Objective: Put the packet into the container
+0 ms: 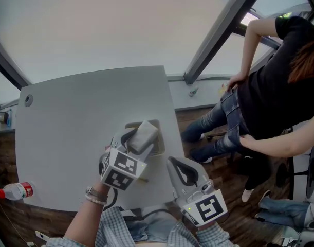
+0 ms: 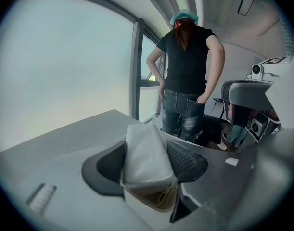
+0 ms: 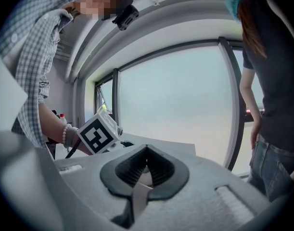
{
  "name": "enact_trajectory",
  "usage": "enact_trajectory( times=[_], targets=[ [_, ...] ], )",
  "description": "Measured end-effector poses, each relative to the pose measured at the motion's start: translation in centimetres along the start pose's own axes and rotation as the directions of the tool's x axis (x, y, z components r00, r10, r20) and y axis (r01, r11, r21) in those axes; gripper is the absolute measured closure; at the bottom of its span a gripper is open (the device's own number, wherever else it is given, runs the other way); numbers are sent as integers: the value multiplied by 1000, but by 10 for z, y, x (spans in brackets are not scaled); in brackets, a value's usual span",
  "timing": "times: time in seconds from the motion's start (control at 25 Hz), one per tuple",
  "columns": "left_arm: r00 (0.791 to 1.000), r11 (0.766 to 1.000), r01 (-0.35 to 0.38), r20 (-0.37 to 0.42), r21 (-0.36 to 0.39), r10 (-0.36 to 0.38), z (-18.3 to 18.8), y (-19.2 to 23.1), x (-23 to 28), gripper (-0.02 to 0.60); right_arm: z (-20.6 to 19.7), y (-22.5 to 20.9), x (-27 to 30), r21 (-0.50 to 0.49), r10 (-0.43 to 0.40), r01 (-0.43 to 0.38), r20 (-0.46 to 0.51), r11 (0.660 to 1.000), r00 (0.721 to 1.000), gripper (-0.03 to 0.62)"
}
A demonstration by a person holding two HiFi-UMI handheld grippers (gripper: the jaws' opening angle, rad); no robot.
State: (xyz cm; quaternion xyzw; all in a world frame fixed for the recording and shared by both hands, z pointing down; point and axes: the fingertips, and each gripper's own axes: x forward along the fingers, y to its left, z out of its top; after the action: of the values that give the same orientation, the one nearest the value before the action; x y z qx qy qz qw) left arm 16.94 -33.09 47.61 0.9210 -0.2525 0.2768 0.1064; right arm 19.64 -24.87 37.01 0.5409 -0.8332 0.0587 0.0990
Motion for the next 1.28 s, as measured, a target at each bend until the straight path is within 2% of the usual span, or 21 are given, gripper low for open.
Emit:
enact_trajectory(
  times=[0.28,0.48,0.56,0.68,0.84,1.04,1.28],
  targets=[
    [999,999,-24,40,-34,25,11,5,-14,291,2,5,0,-1,7,-7,6,1000,1000,595],
    [987,992,-51,147,-114,67,30,15,-41,298,7,13,1,-5,22,-22,20,1000,1000,595],
    [980,988,-71,174,-138,95,33,21,-54,347,10,17,2,-10,31,-31,25,999,999,595],
    [968,980,-129,197,-149,157,34,35,-74,473,14,24,5,-18,48,-47,36,999,998,595],
    [942,967,-191,247,-169,229,37,52,-104,578,22,34,10,-35,72,-70,53,997,996,595],
    [919,965,-194,312,-175,241,46,55,-142,578,32,46,12,-55,94,-90,76,994,993,595],
    [911,965,-194,332,-178,244,38,52,-180,578,43,61,15,-76,121,-114,105,991,987,595]
  ],
)
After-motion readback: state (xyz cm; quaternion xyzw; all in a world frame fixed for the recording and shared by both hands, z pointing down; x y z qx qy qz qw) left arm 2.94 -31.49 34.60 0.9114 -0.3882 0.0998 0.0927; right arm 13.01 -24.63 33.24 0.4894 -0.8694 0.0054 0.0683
